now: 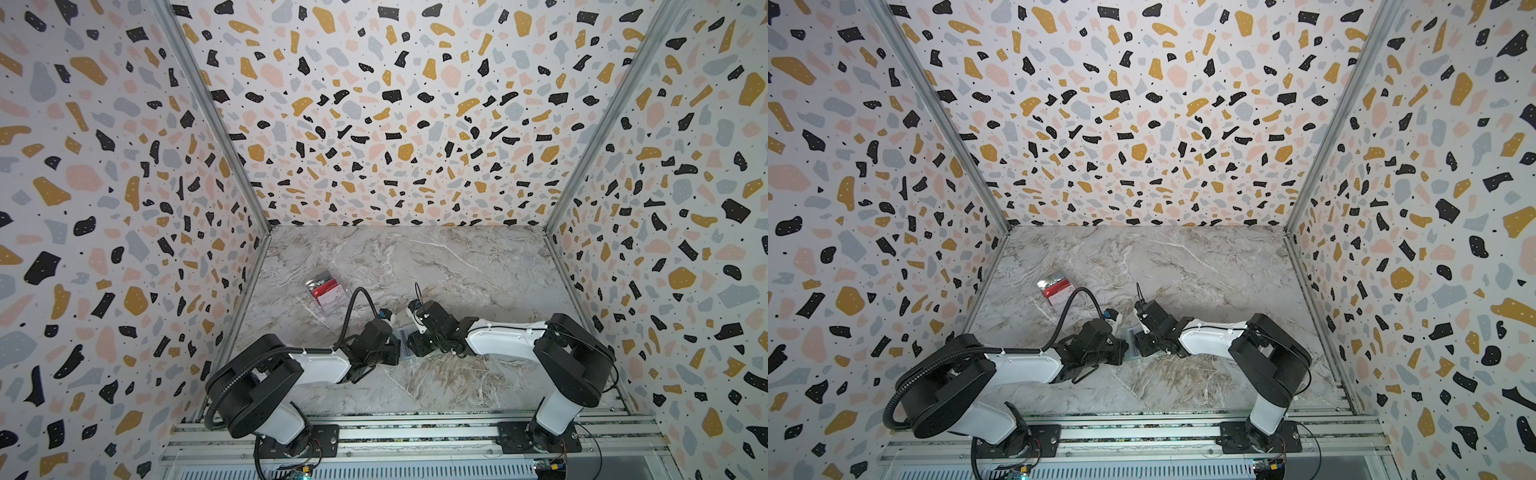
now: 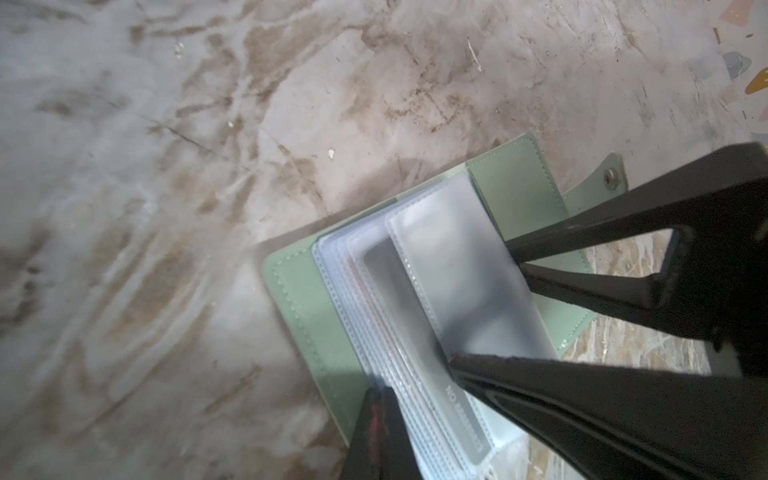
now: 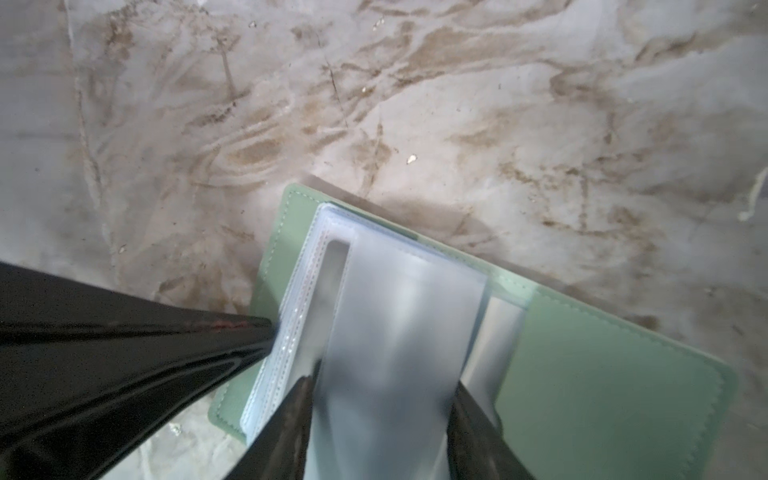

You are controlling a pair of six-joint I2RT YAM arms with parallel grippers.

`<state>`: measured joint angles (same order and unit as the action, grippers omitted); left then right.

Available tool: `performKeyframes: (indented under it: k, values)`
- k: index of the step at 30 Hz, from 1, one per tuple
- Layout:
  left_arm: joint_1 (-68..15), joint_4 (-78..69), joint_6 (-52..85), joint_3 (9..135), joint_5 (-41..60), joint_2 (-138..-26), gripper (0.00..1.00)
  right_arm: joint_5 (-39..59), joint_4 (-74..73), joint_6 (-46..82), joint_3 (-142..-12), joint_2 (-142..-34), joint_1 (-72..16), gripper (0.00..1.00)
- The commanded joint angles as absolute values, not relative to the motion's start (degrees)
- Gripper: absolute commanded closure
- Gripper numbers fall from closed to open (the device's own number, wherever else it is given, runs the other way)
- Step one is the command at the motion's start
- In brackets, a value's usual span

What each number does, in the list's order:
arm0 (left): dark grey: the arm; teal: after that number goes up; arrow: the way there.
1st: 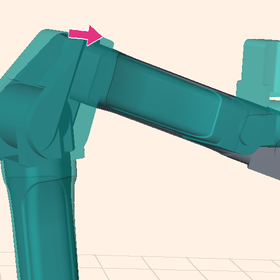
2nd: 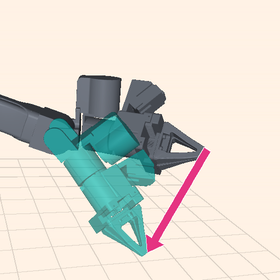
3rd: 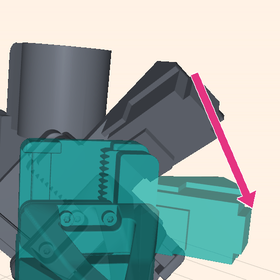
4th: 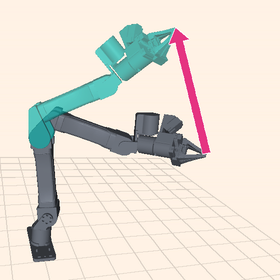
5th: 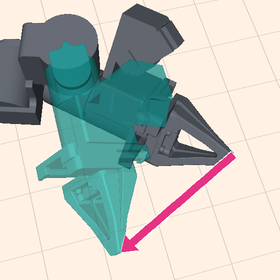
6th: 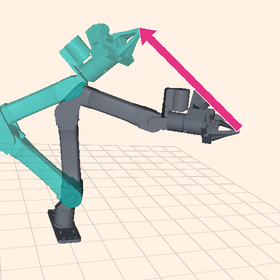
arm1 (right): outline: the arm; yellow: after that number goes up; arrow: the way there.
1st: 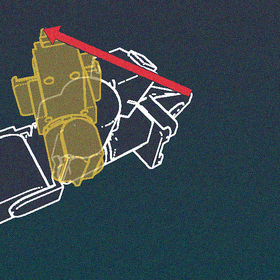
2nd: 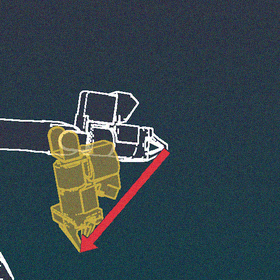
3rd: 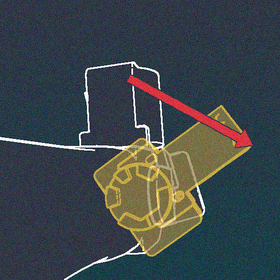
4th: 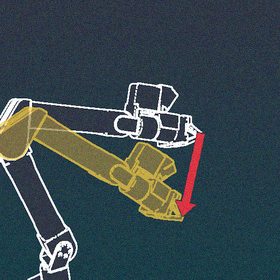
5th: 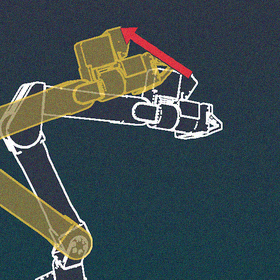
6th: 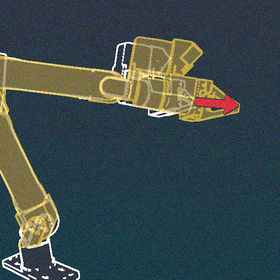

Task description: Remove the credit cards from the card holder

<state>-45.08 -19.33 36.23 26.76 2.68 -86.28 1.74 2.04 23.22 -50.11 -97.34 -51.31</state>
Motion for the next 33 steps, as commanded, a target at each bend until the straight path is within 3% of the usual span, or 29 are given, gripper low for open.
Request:
performKeyframes:
  k: [1, 10, 27, 33]
  values:
    - [-44.6, -18.2, 36.2, 25.5, 1.5, -87.4, 1.0, -3.3, 7.5, 23.8, -51.1, -96.0, -51.6, 0.5]
    - [-44.6, -18.3, 36.1, 25.1, 1.4, -87.2, 1.0, -7.6, 10.3, 24.9, -51.1, -93.6, -51.3, 0.49]
    - [-44.6, -19.1, 35.8, 25.4, 1.5, -87.5, 1.0, -5.4, 14.4, 21.2, -47.0, -83.3, -44.1, 0.52]
    - [-44.6, -18.6, 35.2, 25.9, 1.7, -87.6, 1.0, 2.4, 15.0, 17.7, -48.3, -78.8, -42.6, 0.52]
